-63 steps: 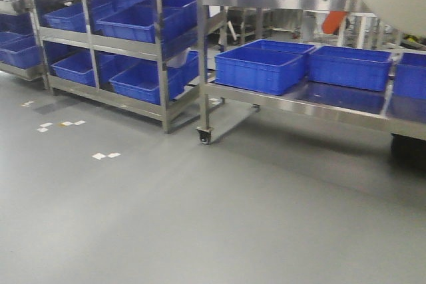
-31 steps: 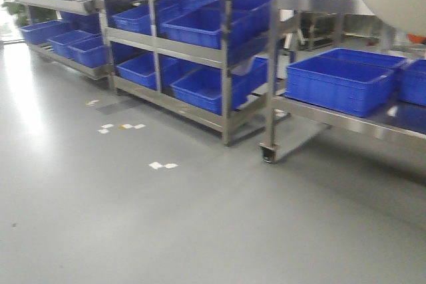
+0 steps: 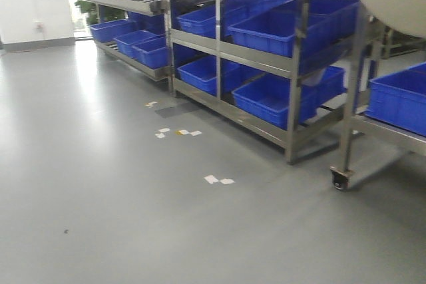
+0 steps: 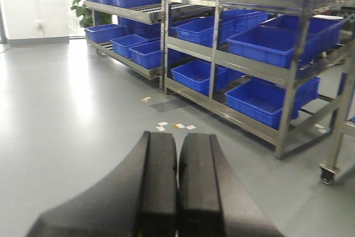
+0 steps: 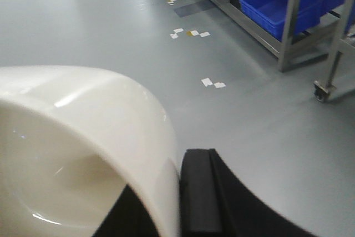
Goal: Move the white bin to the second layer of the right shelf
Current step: 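Turn and drive toward the windows holding the bin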
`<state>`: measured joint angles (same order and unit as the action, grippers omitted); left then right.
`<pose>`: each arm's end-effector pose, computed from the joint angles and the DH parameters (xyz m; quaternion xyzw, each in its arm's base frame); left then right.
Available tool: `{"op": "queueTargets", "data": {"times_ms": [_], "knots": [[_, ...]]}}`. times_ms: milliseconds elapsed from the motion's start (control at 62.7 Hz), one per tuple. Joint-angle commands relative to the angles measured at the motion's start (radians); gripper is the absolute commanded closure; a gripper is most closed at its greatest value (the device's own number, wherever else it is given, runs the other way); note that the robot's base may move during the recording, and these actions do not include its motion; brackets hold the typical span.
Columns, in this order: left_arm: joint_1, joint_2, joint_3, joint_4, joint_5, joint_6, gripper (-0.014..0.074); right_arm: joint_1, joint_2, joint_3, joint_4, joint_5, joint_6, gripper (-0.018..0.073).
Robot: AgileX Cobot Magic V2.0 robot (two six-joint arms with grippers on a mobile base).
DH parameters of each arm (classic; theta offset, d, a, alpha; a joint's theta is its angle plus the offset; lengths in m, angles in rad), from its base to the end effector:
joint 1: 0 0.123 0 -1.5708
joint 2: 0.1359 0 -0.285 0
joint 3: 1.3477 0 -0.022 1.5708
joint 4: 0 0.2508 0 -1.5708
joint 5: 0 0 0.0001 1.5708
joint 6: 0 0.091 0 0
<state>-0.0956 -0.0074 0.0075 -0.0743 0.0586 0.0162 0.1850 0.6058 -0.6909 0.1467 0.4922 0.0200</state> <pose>0.0560 -0.0058 0.2058 0.0147 0.6967 -0.0565 0.7149 0.1163 0.0282 0.3519 -0.0347 0.8084 0.1253 0.5741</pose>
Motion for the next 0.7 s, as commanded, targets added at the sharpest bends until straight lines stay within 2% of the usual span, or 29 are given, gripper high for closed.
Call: {"op": "queueTargets", "data": {"times_ms": [0, 686], "knots": [[-0.006, -0.003, 0.037, -0.009, -0.086, -0.01, 0.0512, -0.005, -0.001, -0.03, 0.008, -0.097, -0.003, 0.0504], [-0.006, -0.003, 0.037, -0.009, -0.086, -0.01, 0.0512, -0.005, -0.001, -0.03, 0.008, -0.097, -0.003, 0.0504]]}}
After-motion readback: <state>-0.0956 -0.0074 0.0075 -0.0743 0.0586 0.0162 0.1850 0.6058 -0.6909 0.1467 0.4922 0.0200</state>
